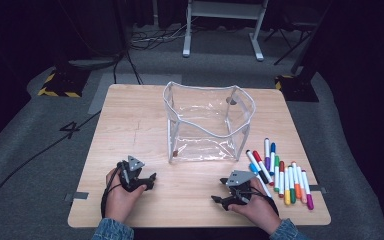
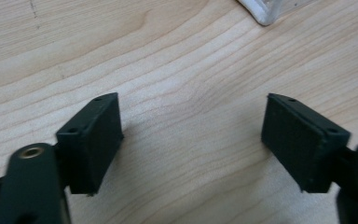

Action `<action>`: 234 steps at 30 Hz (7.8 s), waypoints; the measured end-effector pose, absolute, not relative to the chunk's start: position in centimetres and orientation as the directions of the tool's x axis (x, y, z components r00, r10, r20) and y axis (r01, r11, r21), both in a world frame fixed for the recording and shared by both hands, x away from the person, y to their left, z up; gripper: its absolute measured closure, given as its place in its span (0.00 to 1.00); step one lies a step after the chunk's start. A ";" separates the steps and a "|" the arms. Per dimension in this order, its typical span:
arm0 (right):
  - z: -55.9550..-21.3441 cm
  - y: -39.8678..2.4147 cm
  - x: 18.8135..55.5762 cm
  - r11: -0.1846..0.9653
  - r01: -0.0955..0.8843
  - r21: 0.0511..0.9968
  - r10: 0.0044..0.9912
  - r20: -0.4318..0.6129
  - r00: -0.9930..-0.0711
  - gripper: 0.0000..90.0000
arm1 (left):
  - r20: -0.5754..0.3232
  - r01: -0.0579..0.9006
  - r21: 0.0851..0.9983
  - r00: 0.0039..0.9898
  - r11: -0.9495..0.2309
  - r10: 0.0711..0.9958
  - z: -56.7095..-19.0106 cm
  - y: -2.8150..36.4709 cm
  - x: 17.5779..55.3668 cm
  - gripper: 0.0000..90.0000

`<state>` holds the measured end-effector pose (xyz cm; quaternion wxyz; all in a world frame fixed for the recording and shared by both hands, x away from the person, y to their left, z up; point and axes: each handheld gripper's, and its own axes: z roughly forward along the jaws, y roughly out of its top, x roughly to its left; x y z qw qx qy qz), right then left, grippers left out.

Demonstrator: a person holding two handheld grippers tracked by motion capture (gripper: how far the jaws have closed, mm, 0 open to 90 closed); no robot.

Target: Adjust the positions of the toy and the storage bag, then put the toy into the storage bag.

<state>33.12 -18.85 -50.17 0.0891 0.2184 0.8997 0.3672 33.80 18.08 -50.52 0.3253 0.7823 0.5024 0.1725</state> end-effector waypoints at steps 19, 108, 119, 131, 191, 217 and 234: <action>-41.8 -25.1 36.9 0.474 0.418 0.775 0.615 0.049 -0.787 0.64 | -0.064 0.541 0.770 0.592 -0.338 0.803 -43.7 16.0 35.5 0.34; -38.2 -32.2 25.0 0.488 0.448 0.749 0.570 0.114 -0.813 0.72 | -0.164 0.422 0.778 0.851 -0.465 0.499 -42.5 9.9 24.9 0.58; -36.8 -33.8 24.8 0.479 0.431 0.765 0.575 0.098 -0.812 0.63 | -0.087 0.403 0.799 0.811 -0.446 0.578 -39.8 13.7 25.4 0.47; -36.8 -35.8 26.1 0.436 0.462 0.772 0.651 0.084 -0.754 0.56 | -0.042 0.417 0.838 0.692 -0.352 0.720 -41.6 16.5 30.7 0.33; -47.0 -45.4 33.9 0.303 0.839 0.452 0.941 -0.006 -0.337 0.85 | -0.017 0.584 0.699 0.590 -0.412 0.807 -51.1 17.5 33.3 0.23; -44.0 -44.7 33.3 0.275 0.826 0.492 0.941 0.040 -0.337 0.86 | -0.025 0.586 0.700 0.591 -0.408 0.806 -51.1 17.5 33.3 0.22; -35.7 -42.1 33.6 0.348 0.725 0.595 0.880 0.059 -0.471 0.86 | -0.021 0.578 0.699 0.605 -0.422 0.796 -51.1 17.5 33.4 0.19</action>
